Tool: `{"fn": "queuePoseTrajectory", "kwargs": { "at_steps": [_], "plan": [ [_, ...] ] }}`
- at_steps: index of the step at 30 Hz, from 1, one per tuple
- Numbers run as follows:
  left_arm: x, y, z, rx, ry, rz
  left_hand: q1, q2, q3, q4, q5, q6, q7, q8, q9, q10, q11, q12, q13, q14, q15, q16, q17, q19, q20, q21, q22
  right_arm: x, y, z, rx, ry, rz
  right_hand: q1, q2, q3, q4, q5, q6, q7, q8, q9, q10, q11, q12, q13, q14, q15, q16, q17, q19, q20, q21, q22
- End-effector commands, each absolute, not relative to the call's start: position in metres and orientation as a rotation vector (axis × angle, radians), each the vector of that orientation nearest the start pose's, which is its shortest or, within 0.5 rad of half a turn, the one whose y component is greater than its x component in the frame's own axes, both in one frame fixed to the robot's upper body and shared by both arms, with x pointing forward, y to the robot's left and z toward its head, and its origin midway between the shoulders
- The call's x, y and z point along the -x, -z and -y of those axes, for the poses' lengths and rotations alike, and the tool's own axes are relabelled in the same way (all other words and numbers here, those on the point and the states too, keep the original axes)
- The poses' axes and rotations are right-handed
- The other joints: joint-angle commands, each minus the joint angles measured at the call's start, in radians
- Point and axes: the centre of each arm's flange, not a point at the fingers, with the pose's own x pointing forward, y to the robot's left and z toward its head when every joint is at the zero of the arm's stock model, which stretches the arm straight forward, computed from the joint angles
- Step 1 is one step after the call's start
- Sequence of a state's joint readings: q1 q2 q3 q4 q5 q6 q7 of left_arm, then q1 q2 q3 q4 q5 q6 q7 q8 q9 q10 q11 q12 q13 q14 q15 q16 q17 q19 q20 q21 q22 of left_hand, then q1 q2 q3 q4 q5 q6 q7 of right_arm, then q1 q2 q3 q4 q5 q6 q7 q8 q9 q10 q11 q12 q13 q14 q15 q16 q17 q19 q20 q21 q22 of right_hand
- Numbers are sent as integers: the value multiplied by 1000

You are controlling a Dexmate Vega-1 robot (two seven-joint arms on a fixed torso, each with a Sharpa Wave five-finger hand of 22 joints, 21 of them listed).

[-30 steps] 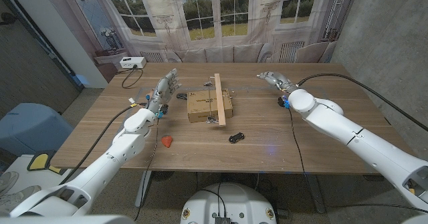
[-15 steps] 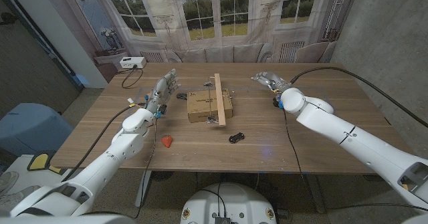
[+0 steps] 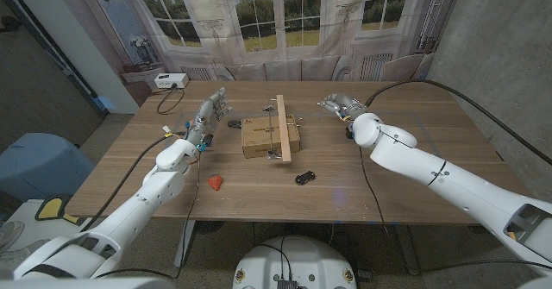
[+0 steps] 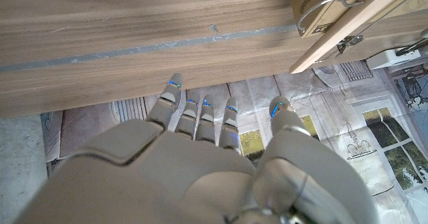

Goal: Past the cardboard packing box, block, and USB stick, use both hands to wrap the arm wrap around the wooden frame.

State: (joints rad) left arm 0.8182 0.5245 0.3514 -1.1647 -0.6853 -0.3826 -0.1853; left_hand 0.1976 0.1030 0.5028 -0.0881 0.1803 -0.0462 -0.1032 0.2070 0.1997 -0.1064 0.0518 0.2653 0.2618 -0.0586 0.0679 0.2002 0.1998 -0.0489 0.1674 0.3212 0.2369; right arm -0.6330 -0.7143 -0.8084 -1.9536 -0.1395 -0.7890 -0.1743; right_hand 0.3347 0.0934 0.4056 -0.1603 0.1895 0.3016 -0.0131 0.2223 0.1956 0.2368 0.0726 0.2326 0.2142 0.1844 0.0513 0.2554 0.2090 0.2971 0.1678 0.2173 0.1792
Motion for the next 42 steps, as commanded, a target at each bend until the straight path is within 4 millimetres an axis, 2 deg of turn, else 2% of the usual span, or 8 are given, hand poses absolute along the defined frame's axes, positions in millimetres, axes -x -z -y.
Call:
{"fn": "queuePoseTrajectory", "kwargs": {
  "at_steps": [1,7,12,24,30,42],
  "plan": [
    [-648,36,-333,-53,185,632,-5,0,4,4,-4,4,-4,-2,-1,-2,2,-3,1,-5,2,1,3,-8,3,-1,0,-587,-25,140,1199,101,336,13,-18,-3,-2,-5,38,4,13,2,23,-8,6,-1,41,-13,15,4,30,1,11,3],
    [-644,36,-337,-66,167,636,-7,2,4,6,-5,3,-7,-3,-3,-4,0,-5,0,-7,2,0,2,-7,3,-1,-1,-586,-26,134,1228,116,331,25,-27,-8,-3,-11,56,5,14,3,43,-13,10,-1,74,-31,26,5,54,-1,17,4],
    [-643,38,-338,-63,167,632,-9,3,4,7,-5,5,-7,-3,-4,-3,0,-5,0,-8,2,0,2,-6,4,0,-2,-587,-24,129,1259,135,315,35,-40,-17,-2,-13,77,11,16,3,86,-9,21,0,112,-46,41,8,85,0,24,4],
    [-642,39,-341,-58,172,635,-14,3,3,9,-6,3,-9,-6,-6,-5,0,-7,-2,-8,2,0,2,-5,6,0,-2,-597,-21,119,1331,114,240,31,-66,-34,2,-12,98,11,19,3,99,-13,21,2,120,-46,43,12,89,0,21,4],
    [-643,41,-341,-56,172,629,-15,3,3,10,-6,2,-9,-7,-6,-6,0,-8,-2,-9,2,0,1,-4,7,1,-3,-599,-21,112,1374,157,234,23,-82,-50,8,-7,134,12,28,4,131,-14,29,3,149,-56,55,16,104,-3,23,5],
    [-647,42,-342,-51,168,621,-17,3,3,10,-7,2,-8,-8,-7,-8,1,-9,-4,-9,2,0,1,-3,6,1,-4,-610,-15,104,1421,154,211,28,-101,-64,8,0,184,12,43,6,175,-18,40,7,168,-70,61,18,123,-7,25,5]
  ]
}}
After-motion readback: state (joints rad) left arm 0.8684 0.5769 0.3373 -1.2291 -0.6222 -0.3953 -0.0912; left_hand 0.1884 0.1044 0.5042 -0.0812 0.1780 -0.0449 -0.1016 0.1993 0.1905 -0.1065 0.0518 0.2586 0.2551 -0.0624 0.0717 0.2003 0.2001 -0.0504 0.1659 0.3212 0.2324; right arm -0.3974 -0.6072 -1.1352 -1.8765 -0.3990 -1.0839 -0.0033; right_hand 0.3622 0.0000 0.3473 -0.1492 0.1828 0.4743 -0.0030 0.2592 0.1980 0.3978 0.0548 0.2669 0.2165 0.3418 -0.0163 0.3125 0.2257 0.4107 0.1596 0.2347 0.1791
